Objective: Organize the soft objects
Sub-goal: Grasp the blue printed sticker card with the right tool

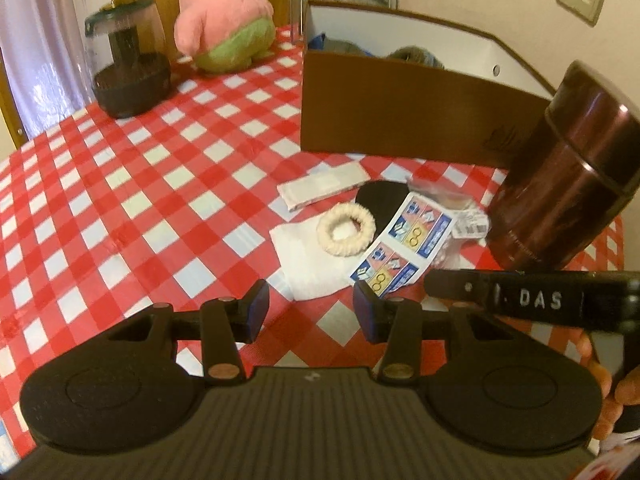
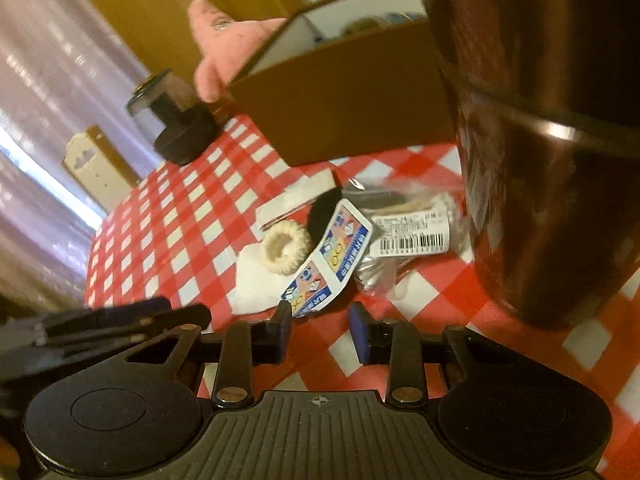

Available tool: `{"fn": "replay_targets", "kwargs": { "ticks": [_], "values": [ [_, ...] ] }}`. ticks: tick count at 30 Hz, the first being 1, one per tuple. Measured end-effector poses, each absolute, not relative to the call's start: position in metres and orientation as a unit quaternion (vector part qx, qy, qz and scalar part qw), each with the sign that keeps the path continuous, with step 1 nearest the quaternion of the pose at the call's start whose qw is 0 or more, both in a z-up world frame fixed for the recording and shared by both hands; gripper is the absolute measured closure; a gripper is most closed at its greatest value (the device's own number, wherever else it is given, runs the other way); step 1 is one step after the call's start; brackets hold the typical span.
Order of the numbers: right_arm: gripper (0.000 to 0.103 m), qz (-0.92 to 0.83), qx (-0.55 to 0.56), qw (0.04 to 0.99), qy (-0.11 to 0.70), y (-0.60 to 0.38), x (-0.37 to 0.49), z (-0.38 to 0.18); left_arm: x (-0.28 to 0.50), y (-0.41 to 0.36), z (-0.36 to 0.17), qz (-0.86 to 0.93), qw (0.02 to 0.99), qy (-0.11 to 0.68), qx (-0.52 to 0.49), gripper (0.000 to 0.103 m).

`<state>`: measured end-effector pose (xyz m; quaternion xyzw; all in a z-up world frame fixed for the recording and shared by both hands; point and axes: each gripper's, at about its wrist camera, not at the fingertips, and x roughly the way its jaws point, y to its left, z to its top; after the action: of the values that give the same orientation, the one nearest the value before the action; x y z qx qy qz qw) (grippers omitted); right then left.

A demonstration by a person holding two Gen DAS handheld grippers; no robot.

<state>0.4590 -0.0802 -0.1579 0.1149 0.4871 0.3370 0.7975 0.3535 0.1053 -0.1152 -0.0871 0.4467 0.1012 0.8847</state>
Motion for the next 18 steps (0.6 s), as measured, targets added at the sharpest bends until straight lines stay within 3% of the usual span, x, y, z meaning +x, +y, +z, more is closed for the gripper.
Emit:
{"fn": "replay_targets", "kwargs": {
  "ticks": [10,18],
  "values": [
    [0.071,0.32,0.176,0.788,0.495,-0.072,0.477,-0.185,0.362,0.114,-0.137,0.098,0.873,0.466,-0.102,0.061],
    [0.082,0.324,0.184,0.794,0.48,-0.067,0.476,-0.191,0.365,0.116,-0.142,0.097,0.87,0.471,-0.108,0.062]
  ]
}}
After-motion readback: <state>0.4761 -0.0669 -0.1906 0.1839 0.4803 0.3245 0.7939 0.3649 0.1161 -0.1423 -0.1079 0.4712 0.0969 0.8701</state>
